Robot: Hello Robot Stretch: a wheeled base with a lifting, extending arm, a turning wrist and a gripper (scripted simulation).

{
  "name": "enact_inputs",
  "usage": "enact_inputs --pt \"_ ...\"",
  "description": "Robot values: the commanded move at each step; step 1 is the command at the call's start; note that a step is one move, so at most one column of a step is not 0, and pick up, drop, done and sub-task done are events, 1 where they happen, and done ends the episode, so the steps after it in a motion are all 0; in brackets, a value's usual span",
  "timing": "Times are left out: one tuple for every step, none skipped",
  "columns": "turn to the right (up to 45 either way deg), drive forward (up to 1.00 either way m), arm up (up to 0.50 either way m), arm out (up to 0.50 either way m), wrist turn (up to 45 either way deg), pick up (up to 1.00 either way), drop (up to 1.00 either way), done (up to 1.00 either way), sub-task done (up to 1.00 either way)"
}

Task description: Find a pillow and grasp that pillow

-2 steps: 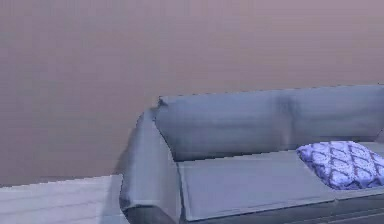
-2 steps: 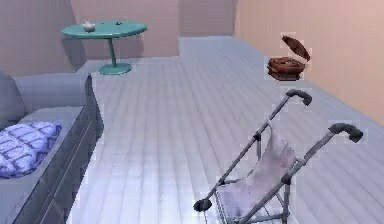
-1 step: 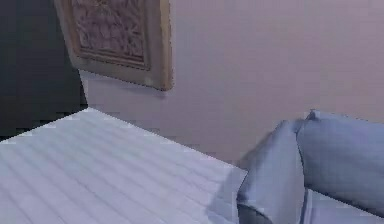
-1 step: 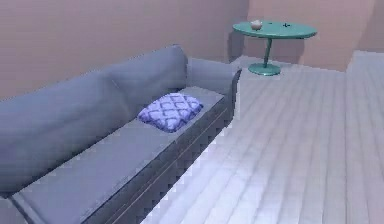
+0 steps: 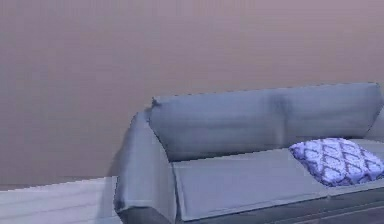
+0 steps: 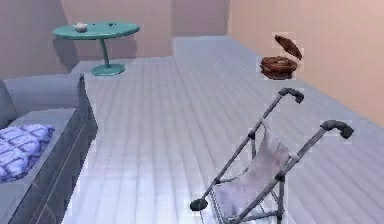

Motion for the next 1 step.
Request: enact_inputs --pt "45.0 0.0 0.0 0.0 0.0 0.0 0.0 0.0 0.0"
